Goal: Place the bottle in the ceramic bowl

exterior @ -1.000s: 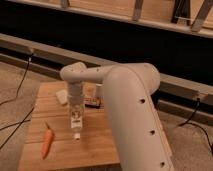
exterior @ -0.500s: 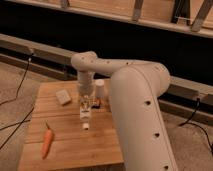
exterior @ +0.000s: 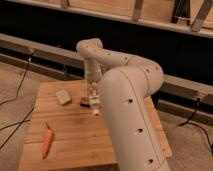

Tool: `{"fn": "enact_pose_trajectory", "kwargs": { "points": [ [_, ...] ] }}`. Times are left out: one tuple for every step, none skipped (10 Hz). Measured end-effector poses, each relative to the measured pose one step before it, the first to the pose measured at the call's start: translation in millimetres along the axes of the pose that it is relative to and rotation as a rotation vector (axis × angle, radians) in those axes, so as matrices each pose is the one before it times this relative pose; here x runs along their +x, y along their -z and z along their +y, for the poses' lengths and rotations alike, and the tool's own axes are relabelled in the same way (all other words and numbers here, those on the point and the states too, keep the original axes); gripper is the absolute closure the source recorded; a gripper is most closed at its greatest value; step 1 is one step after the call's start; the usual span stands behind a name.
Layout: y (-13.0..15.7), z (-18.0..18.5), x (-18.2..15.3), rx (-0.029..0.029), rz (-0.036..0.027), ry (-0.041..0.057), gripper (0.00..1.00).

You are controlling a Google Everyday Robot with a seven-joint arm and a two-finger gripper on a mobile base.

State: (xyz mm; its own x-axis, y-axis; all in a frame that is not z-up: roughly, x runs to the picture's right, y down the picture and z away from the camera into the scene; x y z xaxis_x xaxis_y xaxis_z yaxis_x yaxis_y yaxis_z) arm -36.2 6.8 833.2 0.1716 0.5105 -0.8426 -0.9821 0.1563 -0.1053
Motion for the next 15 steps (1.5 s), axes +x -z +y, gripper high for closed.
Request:
{"fn": "enact_pose_trajectory", "kwargs": {
  "points": [
    [3.94,-7.17,-3.47,0.01171,-0.00043,-0.00541,1.00],
    [6.04,-13.26,-4.30,0.01708,-0.00046,-0.01198,1.00],
    [6.74,-15.60,-2.78,0.01222,-0.00526,-0.01827,1.00],
    [4.43,-12.53,-1.36,0.00431,-0.00865,-0.01957,1.00],
    [-0.43,0.32,-0.20,-0.00118,-0.00036,0.00010,1.00],
    [-3.56,-14.17,-1.39,0.00602,-0.01033,-0.02128,1.00],
    [-9.14,-25.47,-0.82,0.01584,-0.00957,-0.04209,1.00],
    [-6.86,-18.28,-0.22,0.01205,-0.00563,-0.03398,1.00],
    [-11.84,-11.14,-0.37,-0.00118,-0.00340,-0.03409,1.00],
    [-5.94,-9.43,-0.02,0.00613,-0.00167,-0.01946,1.00],
    [-5.65,-10.20,0.45,0.00448,-0.00172,-0.01991,1.00],
    [-4.78,0.87,-0.06,0.00059,-0.00260,-0.00042,1.00],
    [-2.16,4.55,-1.29,0.00427,-0.00932,0.00683,1.00],
    [-2.36,0.68,-1.17,0.00615,-0.00732,0.00147,1.00],
    [-2.92,0.98,-0.83,0.00676,-0.00877,0.00198,1.00]
  ]
}}
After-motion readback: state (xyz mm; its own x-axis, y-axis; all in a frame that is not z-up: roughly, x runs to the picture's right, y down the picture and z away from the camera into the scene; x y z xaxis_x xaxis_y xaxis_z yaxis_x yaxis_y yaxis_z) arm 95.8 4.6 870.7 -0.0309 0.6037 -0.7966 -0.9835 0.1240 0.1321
